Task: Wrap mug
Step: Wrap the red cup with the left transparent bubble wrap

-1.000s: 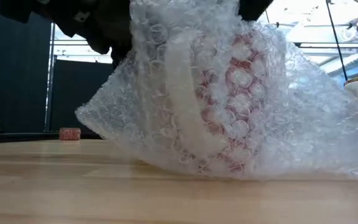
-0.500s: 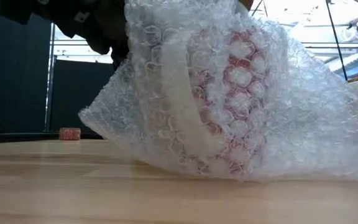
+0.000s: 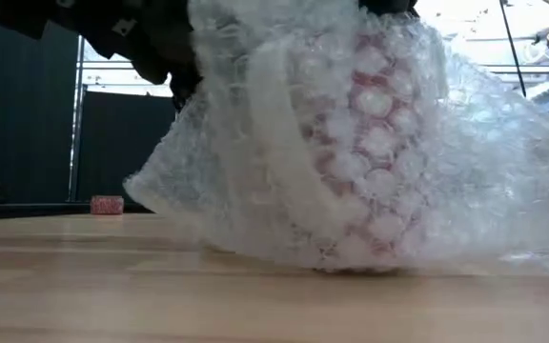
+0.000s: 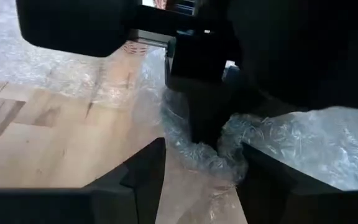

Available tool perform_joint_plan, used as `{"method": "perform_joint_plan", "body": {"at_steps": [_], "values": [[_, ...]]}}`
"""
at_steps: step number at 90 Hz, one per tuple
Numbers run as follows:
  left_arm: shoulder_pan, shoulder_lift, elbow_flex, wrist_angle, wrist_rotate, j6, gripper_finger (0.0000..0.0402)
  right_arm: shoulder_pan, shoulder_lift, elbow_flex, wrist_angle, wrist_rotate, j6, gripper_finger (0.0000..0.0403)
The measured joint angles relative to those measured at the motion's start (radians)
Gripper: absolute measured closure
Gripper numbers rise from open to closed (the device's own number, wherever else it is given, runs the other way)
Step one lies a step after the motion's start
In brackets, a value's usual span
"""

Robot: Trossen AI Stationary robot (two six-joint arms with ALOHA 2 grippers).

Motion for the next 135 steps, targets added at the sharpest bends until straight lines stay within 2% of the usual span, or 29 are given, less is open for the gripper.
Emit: {"method": "perform_joint_plan", "body": {"at_steps": [29, 45, 67, 81, 100, 135], "values": [[-0.001, -0.004, 0.047, -0.019, 0.047, 0.002, 0.024, 0.009, 0.032, 0.002, -0.026, 0.0, 0.019, 0.0403], [-0.004, -0.038, 0.065, -0.09, 0.058, -0.022, 0.024, 0.008, 0.032, 0.001, -0.024, 0.001, 0.031, 0.0403], [0.0, -0.02, 0.072, -0.083, 0.042, -0.024, 0.024, 0.007, 0.033, 0.0, -0.015, 0.001, 0.024, 0.0399], [0.014, 0.03, 0.073, -0.042, -0.009, -0.036, 0.024, 0.01, 0.033, 0.0, -0.013, -0.002, 0.023, 0.0368], [0.018, 0.052, 0.076, -0.028, -0.011, -0.048, 0.024, 0.017, 0.009, -0.003, -0.015, -0.002, 0.01, 0.0317], [0.019, 0.053, 0.076, -0.039, -0.012, -0.033, 0.024, 0.02, -0.127, -0.005, -0.065, 0.005, -0.029, 0.0245]]}}
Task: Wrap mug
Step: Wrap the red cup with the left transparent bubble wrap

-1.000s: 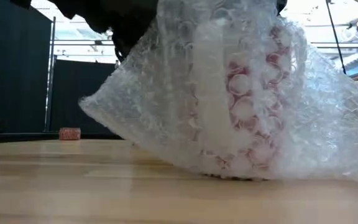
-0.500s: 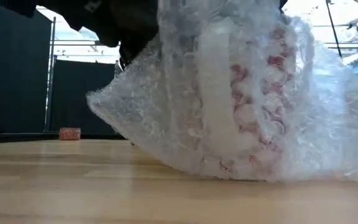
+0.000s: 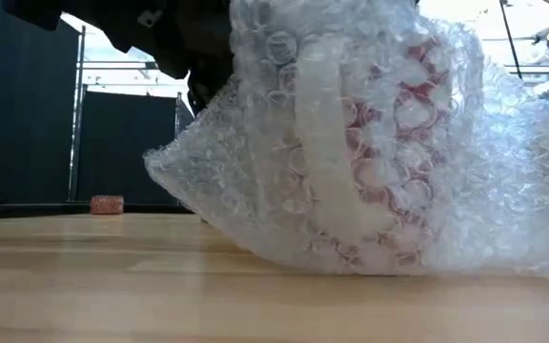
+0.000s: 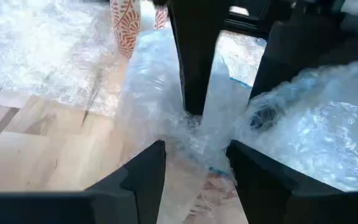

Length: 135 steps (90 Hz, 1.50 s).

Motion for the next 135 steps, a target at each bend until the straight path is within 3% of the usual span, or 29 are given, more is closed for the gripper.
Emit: {"method": "perform_joint_plan", "body": {"at_steps": [33, 49, 59, 78, 92, 112, 135], "values": [[0.0, 0.002, -0.002, 0.012, 0.001, 0.002, 0.024, 0.0, -0.131, 0.003, -0.124, -0.002, 0.026, 0.0231], [0.0, 0.002, -0.003, 0.013, 0.002, 0.004, 0.024, 0.009, -0.157, 0.004, -0.001, 0.0, 0.008, 0.0247], [0.0, 0.002, -0.003, 0.013, 0.002, 0.004, 0.024, 0.014, -0.109, 0.005, 0.051, -0.009, 0.006, 0.0279], [0.0, 0.002, -0.003, 0.013, 0.007, 0.003, 0.024, 0.006, 0.035, 0.005, -0.027, -0.034, 0.051, 0.0363], [0.0, 0.002, -0.003, 0.014, 0.009, 0.004, 0.024, -0.003, 0.118, 0.005, -0.017, -0.035, 0.056, 0.0398], [0.0, 0.003, -0.003, 0.016, 0.01, 0.004, 0.024, -0.021, 0.143, 0.009, -0.016, -0.077, 0.046, 0.0395], [0.0, 0.003, -0.003, 0.011, 0.011, 0.004, 0.024, -0.013, 0.025, 0.003, -0.032, -0.085, 0.097, 0.0384]]}}
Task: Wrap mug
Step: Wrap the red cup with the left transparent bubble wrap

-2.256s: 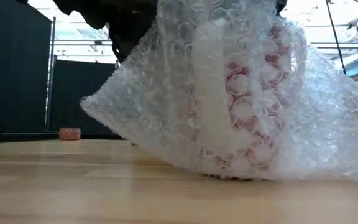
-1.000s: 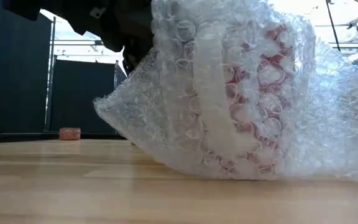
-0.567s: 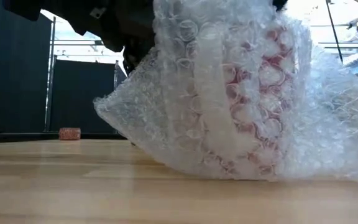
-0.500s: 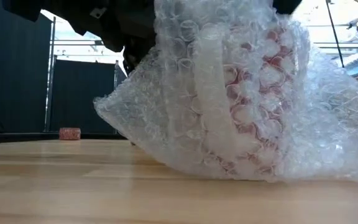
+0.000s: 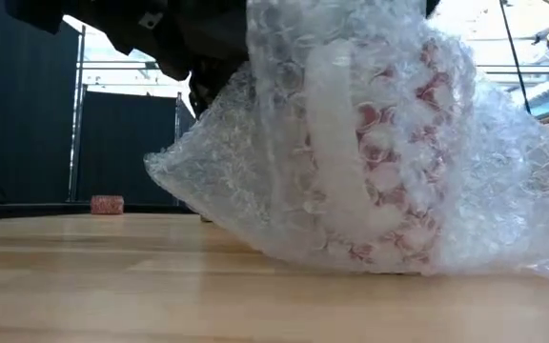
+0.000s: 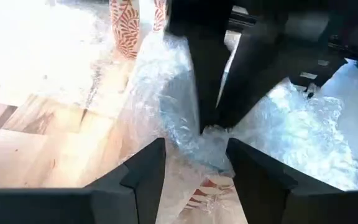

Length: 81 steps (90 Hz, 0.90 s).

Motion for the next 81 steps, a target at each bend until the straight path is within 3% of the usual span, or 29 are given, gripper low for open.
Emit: {"method": "perform_joint_plan", "body": {"at_steps": [18, 34, 52, 70, 81], "values": [[0.0, 0.0, 0.0, 0.001, 0.003, 0.0, 0.024, 0.013, -0.066, 0.0, -0.027, 0.0, 0.012, 0.0321], [0.0, 0.0, 0.0, 0.001, 0.003, 0.0, 0.024, 0.013, -0.16, 0.0, -0.189, 0.015, 0.075, 0.0258], [0.0, 0.0, 0.0, 0.002, 0.005, 0.0, 0.024, 0.05, -0.189, -0.047, -0.422, 0.164, 0.089, 0.0227], [0.0, 0.0, 0.0, 0.001, 0.012, -0.001, 0.024, 0.049, -0.186, -0.236, -0.257, 0.133, -0.006, 0.0225], [0.0, 0.0, 0.0, 0.002, 0.014, -0.001, 0.024, 0.039, -0.186, -0.275, -0.187, 0.138, -0.048, 0.0225]]}}
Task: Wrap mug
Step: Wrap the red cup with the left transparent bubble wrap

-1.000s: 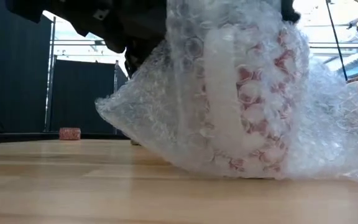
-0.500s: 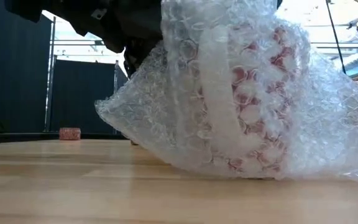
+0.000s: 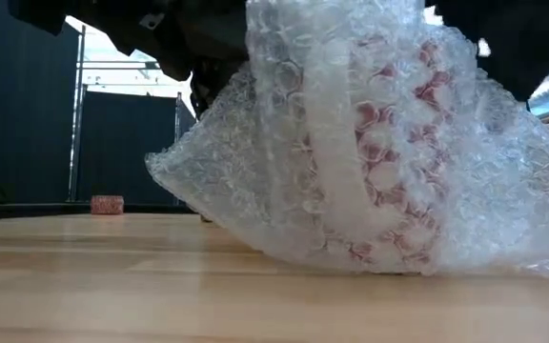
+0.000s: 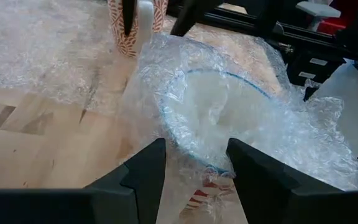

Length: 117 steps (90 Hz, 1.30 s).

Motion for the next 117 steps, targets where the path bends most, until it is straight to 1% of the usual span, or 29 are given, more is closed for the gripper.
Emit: {"method": "perform_joint_plan", "body": {"at_steps": [11, 20, 28, 38, 42, 60, 72, 80, 100, 117], "values": [[0.0, 0.0, 0.0, 0.0, 0.0, 0.0, 0.024, -0.002, 0.0, 0.001, 0.118, 0.003, -0.084, 0.0237], [0.0, 0.0, 0.0, 0.0, 0.0, 0.0, 0.024, 0.0, 0.0, 0.019, 0.122, 0.001, -0.106, 0.0259], [0.0, 0.0, 0.0, 0.0, 0.001, 0.0, 0.024, 0.006, 0.0, 0.041, 0.119, -0.01, -0.111, 0.0302], [0.0, 0.0, 0.0, 0.0, 0.001, 0.0, 0.024, 0.015, 0.0, 0.081, 0.119, -0.029, -0.143, 0.0378], [0.0, 0.0, 0.0, 0.0, 0.001, 0.0, 0.024, 0.019, 0.0, 0.094, 0.119, -0.027, -0.155, 0.0392], [-0.001, 0.0, 0.0, -0.003, 0.007, 0.0, 0.024, 0.019, 0.0, 0.113, 0.215, -0.025, -0.164, 0.0396], [-0.001, 0.001, -0.001, -0.014, 0.01, -0.006, 0.024, 0.019, 0.028, 0.113, 0.306, -0.033, -0.182, 0.04], [0.001, 0.003, -0.003, -0.018, 0.009, -0.022, 0.024, 0.019, 0.059, 0.116, 0.343, -0.068, -0.182, 0.0401], [0.005, 0.001, 0.001, 0.005, 0.008, -0.027, 0.024, 0.02, 0.119, 0.116, 0.327, -0.102, -0.152, 0.0402], [0.005, -0.025, -0.001, -0.018, 0.008, -0.017, 0.024, 0.021, 0.121, 0.115, 0.319, -0.11, -0.106, 0.0402]]}}
